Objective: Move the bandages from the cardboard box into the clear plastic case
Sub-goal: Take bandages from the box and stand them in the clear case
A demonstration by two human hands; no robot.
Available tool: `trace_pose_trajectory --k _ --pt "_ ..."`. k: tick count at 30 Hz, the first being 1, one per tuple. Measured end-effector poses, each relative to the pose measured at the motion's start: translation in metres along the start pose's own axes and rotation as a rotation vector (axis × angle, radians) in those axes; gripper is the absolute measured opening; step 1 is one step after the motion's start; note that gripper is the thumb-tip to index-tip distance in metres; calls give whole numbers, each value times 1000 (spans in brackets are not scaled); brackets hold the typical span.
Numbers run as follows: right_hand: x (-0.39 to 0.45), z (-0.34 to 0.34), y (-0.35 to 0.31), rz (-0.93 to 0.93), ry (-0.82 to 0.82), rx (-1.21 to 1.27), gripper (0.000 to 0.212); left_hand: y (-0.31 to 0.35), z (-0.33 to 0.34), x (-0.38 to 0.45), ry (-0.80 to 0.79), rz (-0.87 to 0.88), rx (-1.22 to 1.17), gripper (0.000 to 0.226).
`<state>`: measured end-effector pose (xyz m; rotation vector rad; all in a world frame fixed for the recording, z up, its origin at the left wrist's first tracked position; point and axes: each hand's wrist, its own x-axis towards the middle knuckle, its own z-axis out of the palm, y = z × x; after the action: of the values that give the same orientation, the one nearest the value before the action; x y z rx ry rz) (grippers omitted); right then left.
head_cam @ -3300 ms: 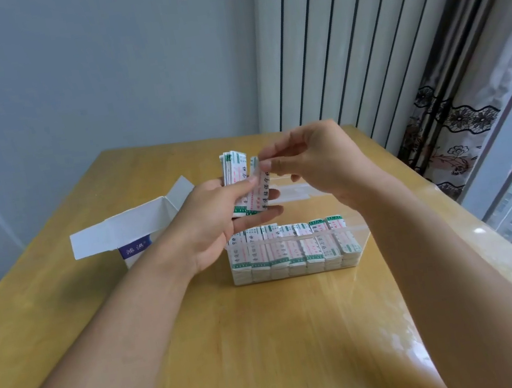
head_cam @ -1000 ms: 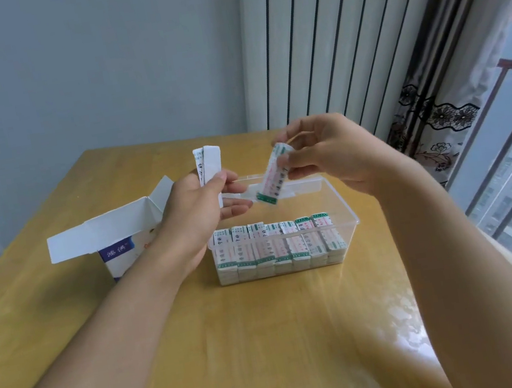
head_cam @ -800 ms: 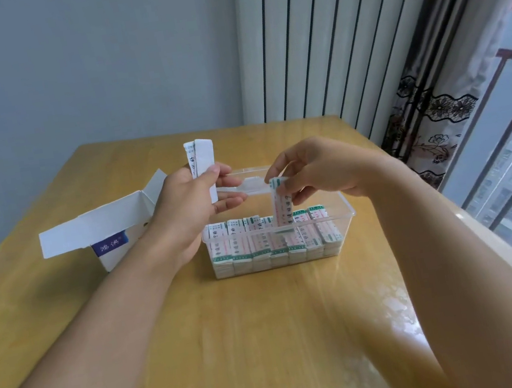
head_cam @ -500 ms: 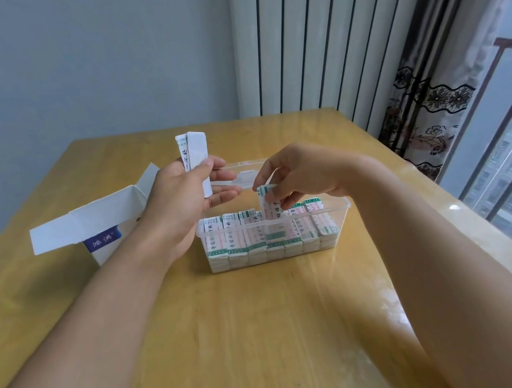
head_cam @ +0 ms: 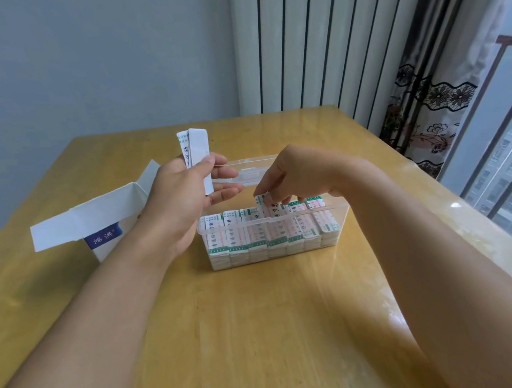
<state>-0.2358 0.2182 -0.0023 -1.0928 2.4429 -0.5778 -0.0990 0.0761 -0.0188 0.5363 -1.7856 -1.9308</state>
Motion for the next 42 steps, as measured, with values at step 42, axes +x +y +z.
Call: trace_pose_trajectory --k 42 --pt "4 12 -15 -62 -14 -201 27 2 0 -1 -11 -18 -9 20"
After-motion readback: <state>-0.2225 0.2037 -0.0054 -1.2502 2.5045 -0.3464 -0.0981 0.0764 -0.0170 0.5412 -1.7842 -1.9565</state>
